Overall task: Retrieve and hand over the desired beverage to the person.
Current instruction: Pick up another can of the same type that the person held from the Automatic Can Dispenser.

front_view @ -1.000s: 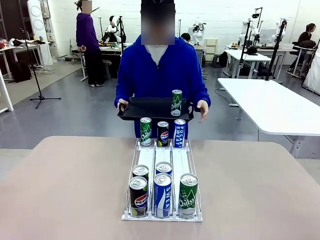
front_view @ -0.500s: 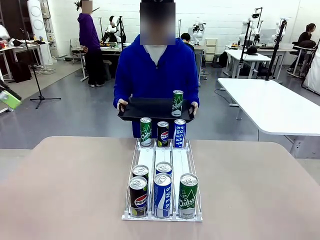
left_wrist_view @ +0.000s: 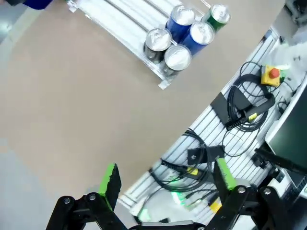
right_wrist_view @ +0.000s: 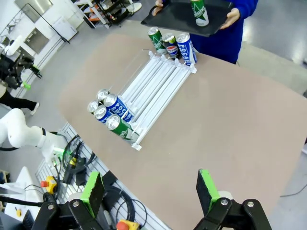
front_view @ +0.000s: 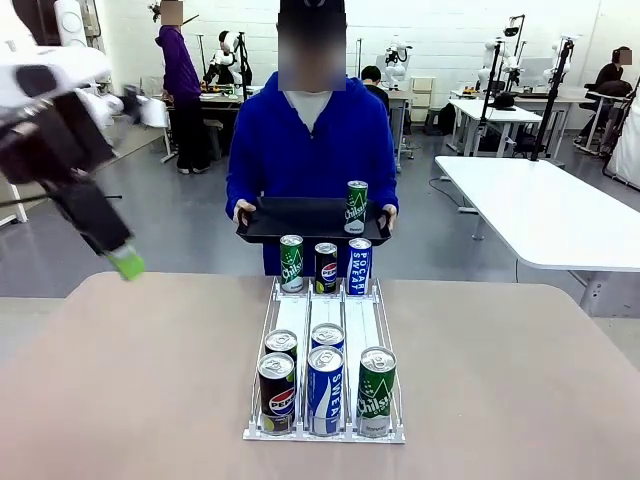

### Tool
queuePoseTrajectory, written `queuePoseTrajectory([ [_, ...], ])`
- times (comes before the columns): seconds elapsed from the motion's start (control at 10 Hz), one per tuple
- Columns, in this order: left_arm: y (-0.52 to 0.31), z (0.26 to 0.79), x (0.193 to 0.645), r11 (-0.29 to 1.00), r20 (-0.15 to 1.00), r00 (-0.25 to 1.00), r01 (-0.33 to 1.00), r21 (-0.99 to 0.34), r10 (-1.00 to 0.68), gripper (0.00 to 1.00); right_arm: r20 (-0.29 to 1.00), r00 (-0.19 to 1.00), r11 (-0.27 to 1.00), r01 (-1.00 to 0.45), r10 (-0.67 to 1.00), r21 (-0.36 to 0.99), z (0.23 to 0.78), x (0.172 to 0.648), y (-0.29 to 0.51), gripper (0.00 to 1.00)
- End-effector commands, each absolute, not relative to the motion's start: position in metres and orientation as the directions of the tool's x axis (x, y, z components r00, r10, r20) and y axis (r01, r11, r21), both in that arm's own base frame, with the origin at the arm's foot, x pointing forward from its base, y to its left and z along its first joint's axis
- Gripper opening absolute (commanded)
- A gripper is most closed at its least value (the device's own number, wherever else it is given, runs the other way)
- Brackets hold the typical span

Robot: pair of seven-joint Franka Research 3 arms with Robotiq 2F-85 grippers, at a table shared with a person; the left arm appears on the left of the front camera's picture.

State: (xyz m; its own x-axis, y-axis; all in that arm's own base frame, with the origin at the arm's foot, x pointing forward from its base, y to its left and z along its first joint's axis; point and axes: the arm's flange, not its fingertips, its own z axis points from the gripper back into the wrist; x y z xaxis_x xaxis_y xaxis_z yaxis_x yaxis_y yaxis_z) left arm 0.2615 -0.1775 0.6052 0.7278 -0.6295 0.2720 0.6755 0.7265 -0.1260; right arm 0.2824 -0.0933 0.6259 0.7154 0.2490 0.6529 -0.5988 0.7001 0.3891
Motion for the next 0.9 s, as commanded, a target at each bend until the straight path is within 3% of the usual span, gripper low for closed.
queuePoseTrajectory([
  [0.0,-0.226,0.582,0.258,0.825,0.299,0.824,0.541,-0.164,-0.481,1.0,0.648,0.718,0.697,-0.6,0.254,0.393,0.627,0.282,-0.093,1.0],
  [0.2,-0.249,0.576,0.266,0.845,0.302,0.852,0.495,-0.201,-0.427,1.0,0.648,0.718,0.697,-0.6,0.254,0.393,0.627,0.282,-0.093,1.0],
  [0.3,-0.229,0.577,0.275,0.797,0.287,0.824,0.556,-0.236,-0.489,1.0,0.648,0.718,0.697,-0.6,0.254,0.393,0.627,0.282,-0.093,1.0],
  [0.4,-0.248,0.576,0.253,0.841,0.273,0.847,0.511,-0.179,-0.457,1.0,0.648,0.718,0.697,-0.6,0.254,0.393,0.627,0.282,-0.093,1.0],
  [0.8,-0.248,0.576,0.253,0.841,0.273,0.847,0.511,-0.179,-0.457,1.0,0.648,0.718,0.697,-0.6,0.254,0.393,0.627,0.282,-0.093,1.0],
])
